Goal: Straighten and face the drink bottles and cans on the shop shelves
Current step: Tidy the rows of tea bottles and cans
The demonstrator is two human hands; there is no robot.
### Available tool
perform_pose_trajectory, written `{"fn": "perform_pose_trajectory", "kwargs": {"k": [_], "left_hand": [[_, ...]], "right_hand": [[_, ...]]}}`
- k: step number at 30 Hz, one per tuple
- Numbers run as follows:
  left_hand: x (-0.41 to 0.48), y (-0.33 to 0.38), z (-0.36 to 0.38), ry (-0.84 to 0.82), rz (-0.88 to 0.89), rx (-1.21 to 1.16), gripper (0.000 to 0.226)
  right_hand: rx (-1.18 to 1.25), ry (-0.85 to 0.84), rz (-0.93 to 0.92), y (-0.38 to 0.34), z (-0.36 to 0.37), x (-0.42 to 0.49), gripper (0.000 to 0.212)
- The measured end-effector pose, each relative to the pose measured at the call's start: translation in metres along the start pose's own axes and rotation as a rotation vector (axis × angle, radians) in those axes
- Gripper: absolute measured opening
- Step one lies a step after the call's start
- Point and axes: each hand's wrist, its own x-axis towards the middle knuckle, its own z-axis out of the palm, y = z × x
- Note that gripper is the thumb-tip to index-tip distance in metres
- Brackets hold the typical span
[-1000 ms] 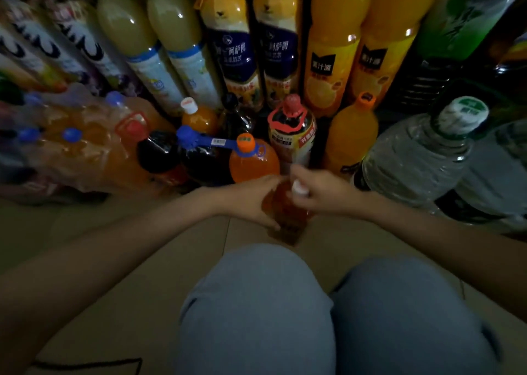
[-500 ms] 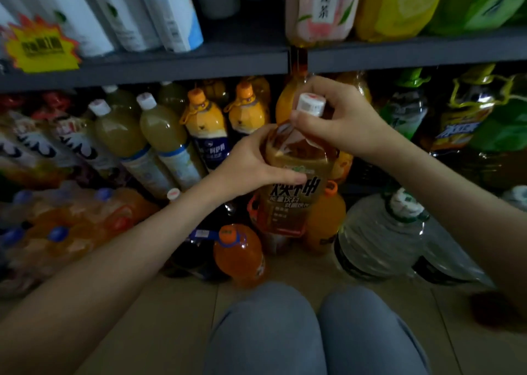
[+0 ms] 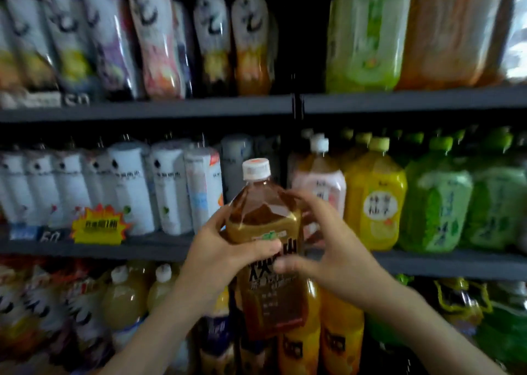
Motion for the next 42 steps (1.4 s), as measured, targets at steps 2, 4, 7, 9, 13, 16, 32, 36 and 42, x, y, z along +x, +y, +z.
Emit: {"fn": "perform_pose_trajectory", "kwargs": {"k": [2, 4, 7, 9, 13, 16, 32, 36, 42], "left_hand": [[0.005, 0.028, -0.007, 0.006, 0.081, -0.019, 0.065], [0.016, 0.058, -0.017, 0.017, 0.183, -0.023, 0.065], [0.030, 0.101, -0.026, 0.027, 0.350, -0.031, 0.065], [0.037, 0.132, -0.030, 0.034, 0.492, -0.004, 0.059], [0.053, 0.170, -0.028, 0.010, 0.755, 0.017, 0.069], [0.080, 0.180, -0.025, -0.003, 0.844, 0.031, 0.074], [0.209, 0.211, 0.010, -0.085, 0.531, 0.042, 0.068], [0.211, 0.200, 0.008, -0.123, 0.495, 0.215, 0.089], [0.197, 0.199, -0.007, -0.097, 0.503, 0.442, 0.093]], "right_hand": [[0.064, -0.045, -0.026, -0.016, -0.002, 0.008, 0.107], [0.088, 0.000, -0.088, -0.035, -0.009, 0.023, 0.113], [0.083, 0.126, -0.208, -0.066, -0.026, 0.043, 0.109], [0.078, 0.213, -0.304, -0.089, -0.040, 0.059, 0.106], [0.074, 0.362, -0.476, -0.109, -0.060, 0.088, 0.101], [0.024, 0.467, -0.525, -0.108, -0.070, 0.110, 0.099], [-0.052, 0.674, -0.220, -0.116, -0.114, 0.206, 0.065], [-0.131, 0.697, -0.214, -0.106, -0.109, 0.209, 0.060], [-0.183, 0.700, -0.228, -0.093, -0.099, 0.203, 0.067]]}}
